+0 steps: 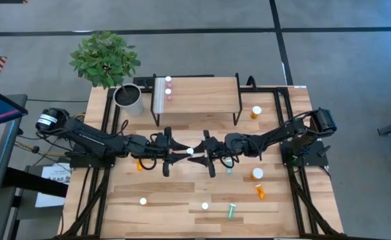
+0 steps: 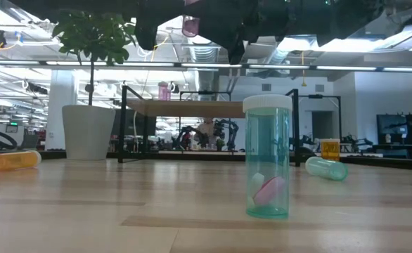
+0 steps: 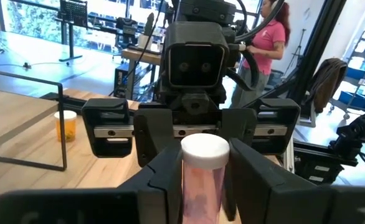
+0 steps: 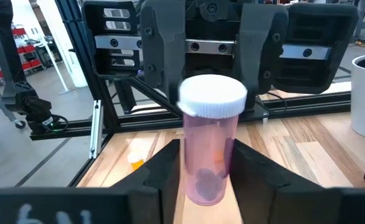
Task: Pick and place medicine bottles onto shelf by color
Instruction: Put the pink pill bottle aligned with the other pink pill bottles on the shelf
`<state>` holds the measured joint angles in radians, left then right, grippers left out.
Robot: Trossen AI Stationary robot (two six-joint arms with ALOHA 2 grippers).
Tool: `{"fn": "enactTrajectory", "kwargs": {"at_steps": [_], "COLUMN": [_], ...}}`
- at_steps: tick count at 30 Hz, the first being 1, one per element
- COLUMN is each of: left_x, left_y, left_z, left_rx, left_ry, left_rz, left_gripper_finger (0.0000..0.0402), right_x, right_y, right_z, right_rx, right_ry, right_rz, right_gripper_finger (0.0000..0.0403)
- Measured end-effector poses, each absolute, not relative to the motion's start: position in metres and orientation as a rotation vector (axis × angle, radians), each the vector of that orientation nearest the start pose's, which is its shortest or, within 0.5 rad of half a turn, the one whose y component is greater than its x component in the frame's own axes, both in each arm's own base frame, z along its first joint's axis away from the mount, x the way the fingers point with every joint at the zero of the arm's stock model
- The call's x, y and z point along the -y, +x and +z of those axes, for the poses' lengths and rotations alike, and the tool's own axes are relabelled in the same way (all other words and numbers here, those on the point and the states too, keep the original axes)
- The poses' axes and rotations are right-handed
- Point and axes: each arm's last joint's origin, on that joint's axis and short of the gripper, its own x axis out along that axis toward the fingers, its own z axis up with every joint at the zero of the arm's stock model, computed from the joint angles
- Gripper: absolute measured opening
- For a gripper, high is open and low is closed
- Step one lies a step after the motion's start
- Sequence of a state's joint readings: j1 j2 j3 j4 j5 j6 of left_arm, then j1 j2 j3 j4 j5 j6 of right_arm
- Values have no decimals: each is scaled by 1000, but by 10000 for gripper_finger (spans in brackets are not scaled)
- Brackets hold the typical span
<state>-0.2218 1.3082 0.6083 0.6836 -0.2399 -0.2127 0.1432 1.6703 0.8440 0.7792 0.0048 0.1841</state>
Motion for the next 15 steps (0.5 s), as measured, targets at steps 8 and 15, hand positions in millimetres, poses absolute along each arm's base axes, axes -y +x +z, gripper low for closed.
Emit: {"fn": "enactTrajectory", "kwargs": {"at_steps": [8,15], "left_x": [50,34], "left_y": [261,238], "left_z": [250,264], "left_rx": [-32,-34], "left_ry": [-170,-110], "left_rz": [94,495], "left_gripper_finger": [98,97], "right_x": [-49,-42], "right_y": [347,338], "right_z": [220,226], "right_rx": [-117,-206], "right_ry": [175,173], "right_rz": [128,106], "right_gripper_finger": [247,261]}}
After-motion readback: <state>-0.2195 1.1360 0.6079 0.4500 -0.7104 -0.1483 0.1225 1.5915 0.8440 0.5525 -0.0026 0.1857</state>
